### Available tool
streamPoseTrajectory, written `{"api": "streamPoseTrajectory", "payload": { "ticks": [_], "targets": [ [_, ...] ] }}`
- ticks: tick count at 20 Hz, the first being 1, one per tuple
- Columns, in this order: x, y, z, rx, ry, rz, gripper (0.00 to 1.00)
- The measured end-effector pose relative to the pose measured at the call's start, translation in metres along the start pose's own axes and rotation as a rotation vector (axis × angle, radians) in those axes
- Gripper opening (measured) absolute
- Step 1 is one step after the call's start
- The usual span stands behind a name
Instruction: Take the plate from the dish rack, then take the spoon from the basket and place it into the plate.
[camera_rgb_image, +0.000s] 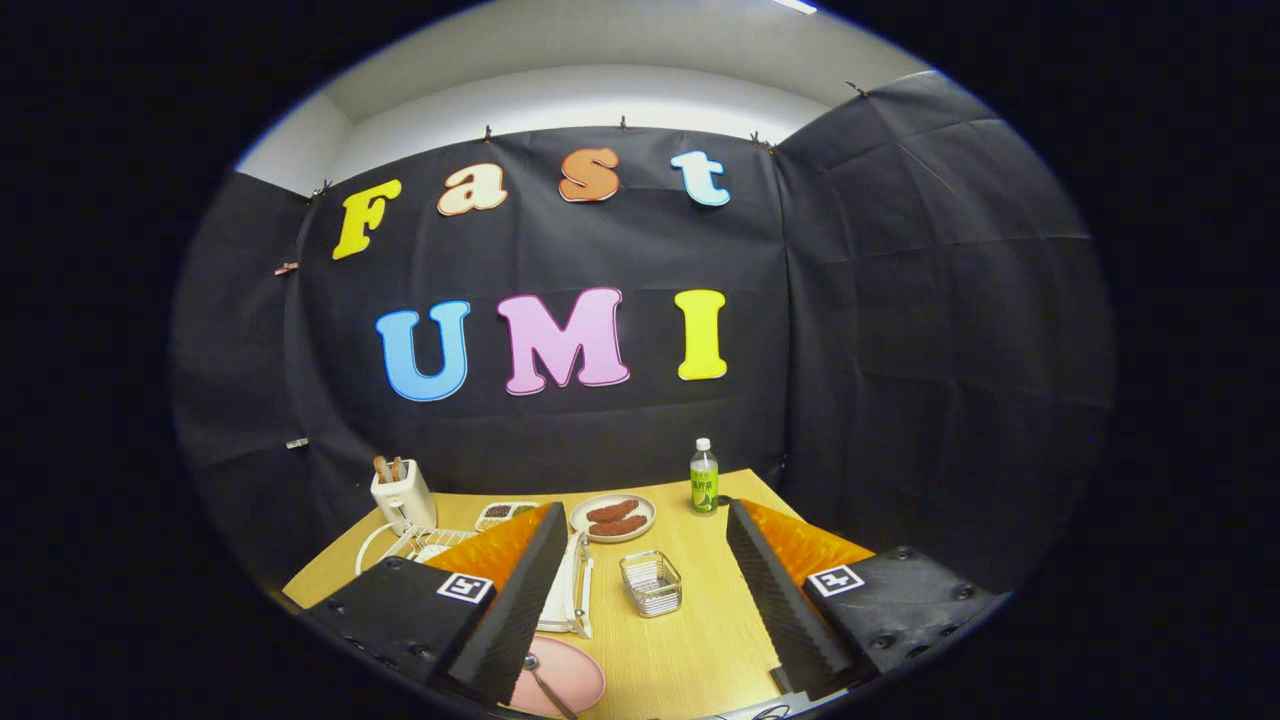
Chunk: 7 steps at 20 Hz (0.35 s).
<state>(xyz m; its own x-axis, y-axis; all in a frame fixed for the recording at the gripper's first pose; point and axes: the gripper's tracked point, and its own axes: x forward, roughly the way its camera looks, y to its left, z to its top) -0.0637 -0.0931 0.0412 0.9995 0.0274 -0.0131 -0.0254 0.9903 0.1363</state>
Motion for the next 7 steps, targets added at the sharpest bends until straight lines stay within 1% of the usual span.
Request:
{"api": "streamPoseTrajectory", "payload": {
  "ticks": [1, 3, 5, 7],
  "targets": [
    [0.005, -0.007, -0.005, -0.008, 0.014, -0.008, 0.98],
    [0.016, -0.007, -0.013, 0.012, 0.055, 0.006, 0.98],
    [0.029, -0.006, -0.007, 0.048, 0.049, 0.019, 0.98],
    [0.037, -0.002, -0.004, 0.056, 0.044, 0.037, 0.98]
  ]
}}
